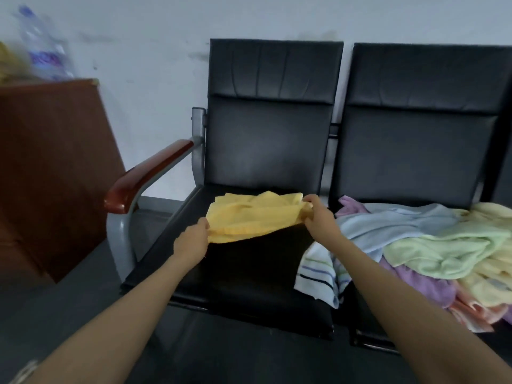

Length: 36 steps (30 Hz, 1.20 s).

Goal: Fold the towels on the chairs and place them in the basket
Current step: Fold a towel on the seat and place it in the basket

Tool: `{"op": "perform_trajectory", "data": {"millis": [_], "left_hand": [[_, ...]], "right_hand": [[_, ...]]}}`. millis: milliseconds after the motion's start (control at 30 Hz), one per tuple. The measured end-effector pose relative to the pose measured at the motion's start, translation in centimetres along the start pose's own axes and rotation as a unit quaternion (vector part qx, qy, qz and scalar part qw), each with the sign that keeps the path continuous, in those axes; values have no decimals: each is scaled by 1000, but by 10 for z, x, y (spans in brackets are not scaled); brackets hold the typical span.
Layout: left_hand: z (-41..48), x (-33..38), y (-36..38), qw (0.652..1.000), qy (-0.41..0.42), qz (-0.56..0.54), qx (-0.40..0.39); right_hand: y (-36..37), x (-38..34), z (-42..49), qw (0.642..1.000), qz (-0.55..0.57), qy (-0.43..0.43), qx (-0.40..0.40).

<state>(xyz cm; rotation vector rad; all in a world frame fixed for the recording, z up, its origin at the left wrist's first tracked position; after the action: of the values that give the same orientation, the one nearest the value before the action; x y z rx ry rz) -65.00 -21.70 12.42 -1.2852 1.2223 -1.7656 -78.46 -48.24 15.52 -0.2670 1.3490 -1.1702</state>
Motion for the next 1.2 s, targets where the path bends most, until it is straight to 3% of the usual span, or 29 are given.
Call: {"op": "perform_trajectory", "data": {"millis": [100, 267, 467, 667, 833, 1000, 1100, 1200], "left_hand": [[-5, 24, -59, 980, -29, -171, 95], [-37, 54, -153, 927, 36, -327, 182], [-105, 72, -232, 889, 110, -356, 266], [-138, 78, -253, 876, 135, -367, 283], [-120, 63, -208, 911, 119, -326, 222], [-85, 35, -102, 974, 86, -206, 24], [-72, 21, -50, 978, 33, -196, -62], [-53, 17, -29, 973, 0, -219, -77]], "right_hand": [[-56, -38, -1, 997, 36, -29, 66], [-140, -97, -32, 979, 103, -59, 167], [-212, -159, -99, 960, 119, -105, 232], [-242, -177, -128, 950, 108, -113, 270], [-211, -140, -119, 980, 49, -44, 189], [-134, -63, -111, 997, -23, 52, 60], [-95, -22, -104, 996, -14, 84, 30], [-70, 5, -90, 993, -7, 114, 12]]}}
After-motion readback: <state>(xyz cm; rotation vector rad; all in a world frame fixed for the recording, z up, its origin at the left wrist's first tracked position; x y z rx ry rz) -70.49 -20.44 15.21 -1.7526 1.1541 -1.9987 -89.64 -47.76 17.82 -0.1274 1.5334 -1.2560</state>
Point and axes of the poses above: each hand's wrist, its own z-axis towards the middle knuckle, its own y-axis out of the palm, x = y × z, the point moved 4 cm from there along z, towards the middle knuckle, and after that the axes turned 7 degrees about -y, right-handed, at the moved point
